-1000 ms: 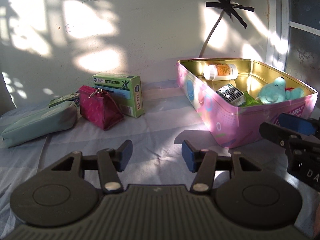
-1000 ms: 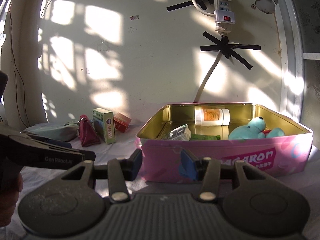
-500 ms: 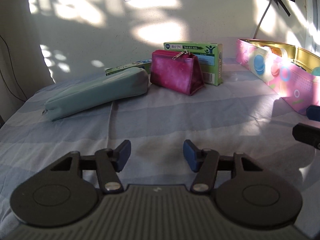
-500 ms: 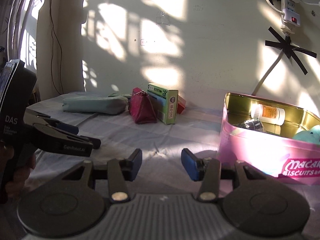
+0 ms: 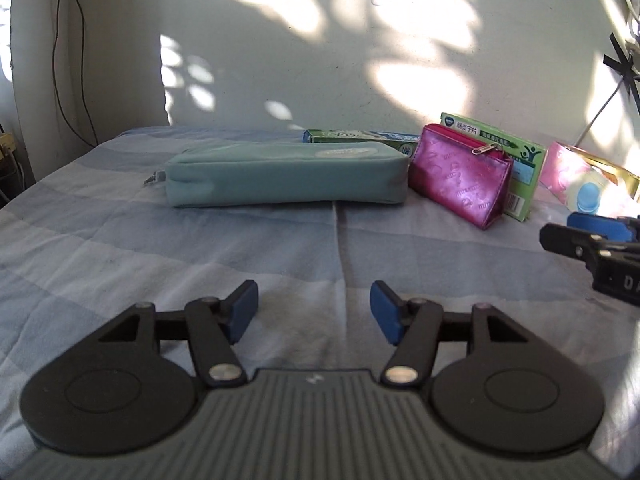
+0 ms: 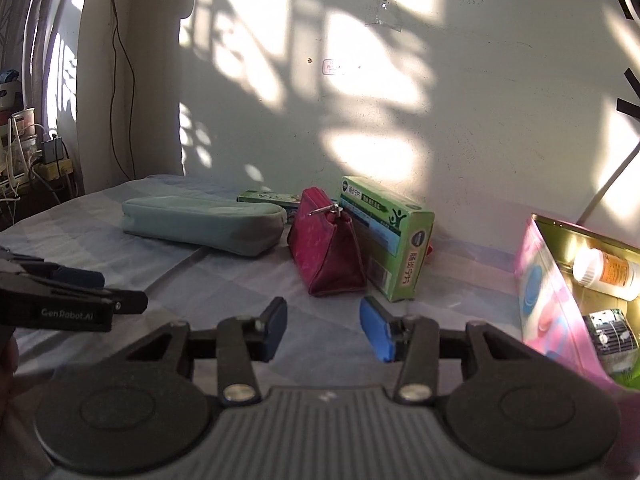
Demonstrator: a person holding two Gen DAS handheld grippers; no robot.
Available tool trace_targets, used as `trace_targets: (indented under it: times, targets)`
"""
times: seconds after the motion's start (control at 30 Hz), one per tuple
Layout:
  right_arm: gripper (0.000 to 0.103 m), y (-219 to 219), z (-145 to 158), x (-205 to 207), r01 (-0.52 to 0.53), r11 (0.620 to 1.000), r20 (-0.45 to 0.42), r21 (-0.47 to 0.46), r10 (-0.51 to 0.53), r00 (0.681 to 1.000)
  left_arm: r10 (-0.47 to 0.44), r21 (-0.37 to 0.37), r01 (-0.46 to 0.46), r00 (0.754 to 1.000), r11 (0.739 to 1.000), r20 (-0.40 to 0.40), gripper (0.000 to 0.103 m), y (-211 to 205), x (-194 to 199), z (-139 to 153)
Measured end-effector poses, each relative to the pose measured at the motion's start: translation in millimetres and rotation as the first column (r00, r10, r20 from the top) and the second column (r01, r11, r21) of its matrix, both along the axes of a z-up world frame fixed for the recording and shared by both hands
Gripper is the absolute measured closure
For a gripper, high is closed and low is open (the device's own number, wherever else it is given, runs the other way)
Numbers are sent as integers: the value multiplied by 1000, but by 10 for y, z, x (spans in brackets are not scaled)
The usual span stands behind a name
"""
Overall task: Organize objects
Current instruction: 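Move the right tool to the magenta purse and close on it, then lift the magenta purse with the right tool toward the pink tin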
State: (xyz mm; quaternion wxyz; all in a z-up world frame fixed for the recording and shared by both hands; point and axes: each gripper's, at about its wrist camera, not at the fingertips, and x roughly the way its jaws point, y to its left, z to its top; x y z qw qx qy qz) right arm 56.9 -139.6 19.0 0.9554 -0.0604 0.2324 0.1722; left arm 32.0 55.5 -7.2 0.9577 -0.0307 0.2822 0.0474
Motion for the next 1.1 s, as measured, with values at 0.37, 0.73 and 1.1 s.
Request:
trace_targets:
  times: [0.37,0.73,1.1]
  targets:
    - [94,198,-17,777,52,993,-76,108,-44,996,-9,-71,10,1000,997,17,39,81,20,-2]
    - [96,-277,119,-188,-107,991,-94,77,114,989,-34,-94,36,999,995,28,39,111,4,5]
    - [87,-1577,155,-1426,81,996,-74,41,-77,994,-367,-94,375,925,922,97,37,-366,-250,130]
